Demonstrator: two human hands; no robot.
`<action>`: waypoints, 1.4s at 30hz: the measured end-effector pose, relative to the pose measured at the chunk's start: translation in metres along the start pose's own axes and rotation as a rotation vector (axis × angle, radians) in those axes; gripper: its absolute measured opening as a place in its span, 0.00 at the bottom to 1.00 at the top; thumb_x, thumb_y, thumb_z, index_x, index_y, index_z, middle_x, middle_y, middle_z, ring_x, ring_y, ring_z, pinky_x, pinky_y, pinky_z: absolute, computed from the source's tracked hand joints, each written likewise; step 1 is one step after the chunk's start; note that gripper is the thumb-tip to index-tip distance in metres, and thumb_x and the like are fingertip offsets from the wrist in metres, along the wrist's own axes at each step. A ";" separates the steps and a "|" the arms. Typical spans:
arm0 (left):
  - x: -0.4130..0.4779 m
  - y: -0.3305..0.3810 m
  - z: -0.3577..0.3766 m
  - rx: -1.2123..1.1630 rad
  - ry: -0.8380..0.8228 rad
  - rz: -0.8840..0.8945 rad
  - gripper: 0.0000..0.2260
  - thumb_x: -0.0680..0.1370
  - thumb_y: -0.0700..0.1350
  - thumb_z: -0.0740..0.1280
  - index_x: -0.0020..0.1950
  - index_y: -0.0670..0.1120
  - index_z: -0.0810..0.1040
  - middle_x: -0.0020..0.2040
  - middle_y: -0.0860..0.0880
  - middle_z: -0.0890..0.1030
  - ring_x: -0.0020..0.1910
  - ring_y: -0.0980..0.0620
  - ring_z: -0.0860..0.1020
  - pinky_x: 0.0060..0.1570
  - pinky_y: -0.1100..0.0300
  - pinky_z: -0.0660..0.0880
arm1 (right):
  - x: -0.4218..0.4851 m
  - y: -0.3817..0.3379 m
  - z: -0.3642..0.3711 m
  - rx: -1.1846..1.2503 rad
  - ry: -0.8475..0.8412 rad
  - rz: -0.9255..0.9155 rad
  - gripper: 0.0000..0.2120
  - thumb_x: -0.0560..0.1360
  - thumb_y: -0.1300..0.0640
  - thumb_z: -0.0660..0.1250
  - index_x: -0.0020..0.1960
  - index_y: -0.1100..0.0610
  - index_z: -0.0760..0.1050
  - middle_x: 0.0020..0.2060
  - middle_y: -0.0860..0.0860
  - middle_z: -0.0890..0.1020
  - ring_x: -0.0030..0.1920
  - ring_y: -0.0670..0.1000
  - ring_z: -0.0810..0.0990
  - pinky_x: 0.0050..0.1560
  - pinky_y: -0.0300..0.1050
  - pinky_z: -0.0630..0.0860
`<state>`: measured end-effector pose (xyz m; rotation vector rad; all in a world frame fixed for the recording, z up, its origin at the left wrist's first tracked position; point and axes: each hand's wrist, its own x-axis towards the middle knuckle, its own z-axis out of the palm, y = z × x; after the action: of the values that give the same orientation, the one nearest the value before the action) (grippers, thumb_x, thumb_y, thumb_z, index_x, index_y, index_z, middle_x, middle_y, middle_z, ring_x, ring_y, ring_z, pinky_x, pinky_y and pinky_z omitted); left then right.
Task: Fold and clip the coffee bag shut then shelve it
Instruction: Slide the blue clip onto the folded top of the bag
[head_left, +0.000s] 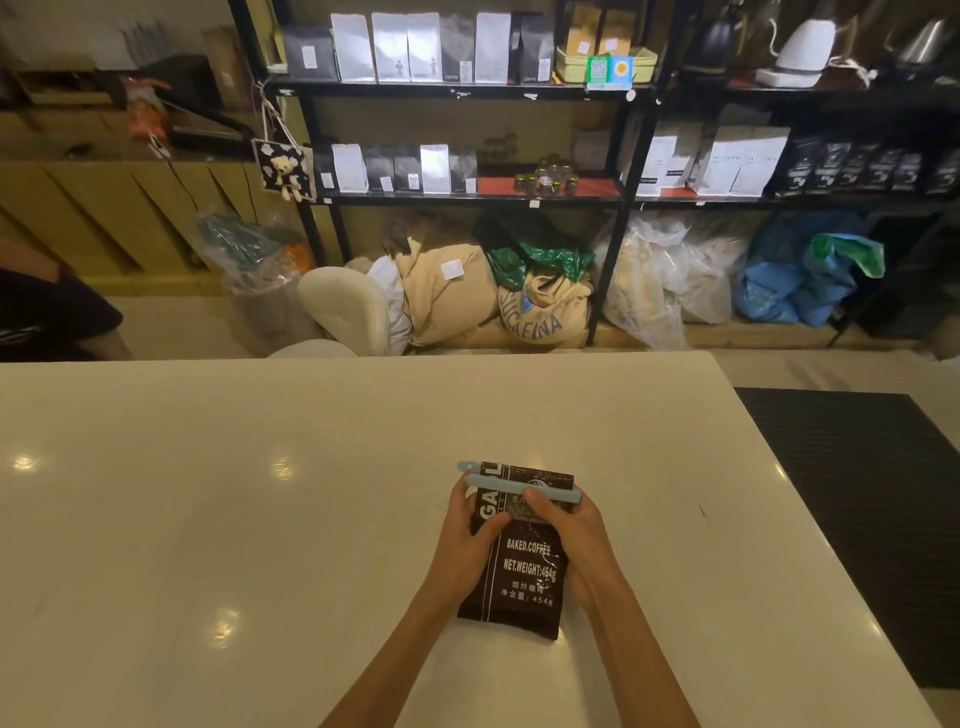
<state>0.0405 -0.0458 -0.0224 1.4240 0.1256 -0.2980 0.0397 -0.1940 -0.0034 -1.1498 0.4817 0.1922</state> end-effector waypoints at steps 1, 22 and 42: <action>0.000 0.000 0.001 -0.019 0.004 -0.006 0.26 0.79 0.39 0.66 0.73 0.54 0.62 0.62 0.44 0.80 0.54 0.43 0.84 0.52 0.43 0.82 | 0.000 0.001 0.000 -0.003 0.008 -0.002 0.19 0.70 0.60 0.76 0.59 0.61 0.76 0.51 0.63 0.85 0.49 0.62 0.86 0.43 0.52 0.84; -0.001 0.005 -0.002 -0.203 0.162 -0.060 0.10 0.81 0.51 0.61 0.59 0.47 0.73 0.54 0.38 0.83 0.46 0.41 0.85 0.39 0.48 0.83 | 0.010 0.013 0.014 -0.076 0.073 -0.064 0.15 0.70 0.59 0.76 0.54 0.60 0.76 0.48 0.60 0.86 0.45 0.57 0.86 0.43 0.50 0.82; 0.006 0.003 -0.009 -0.280 0.175 -0.105 0.12 0.80 0.55 0.61 0.59 0.51 0.77 0.56 0.38 0.83 0.53 0.37 0.83 0.55 0.38 0.79 | 0.015 0.023 0.013 -0.097 0.074 -0.069 0.18 0.70 0.58 0.77 0.56 0.61 0.77 0.49 0.60 0.86 0.48 0.58 0.87 0.49 0.54 0.83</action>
<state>0.0476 -0.0374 -0.0219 1.1648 0.3718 -0.2312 0.0479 -0.1748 -0.0253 -1.2699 0.5011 0.1143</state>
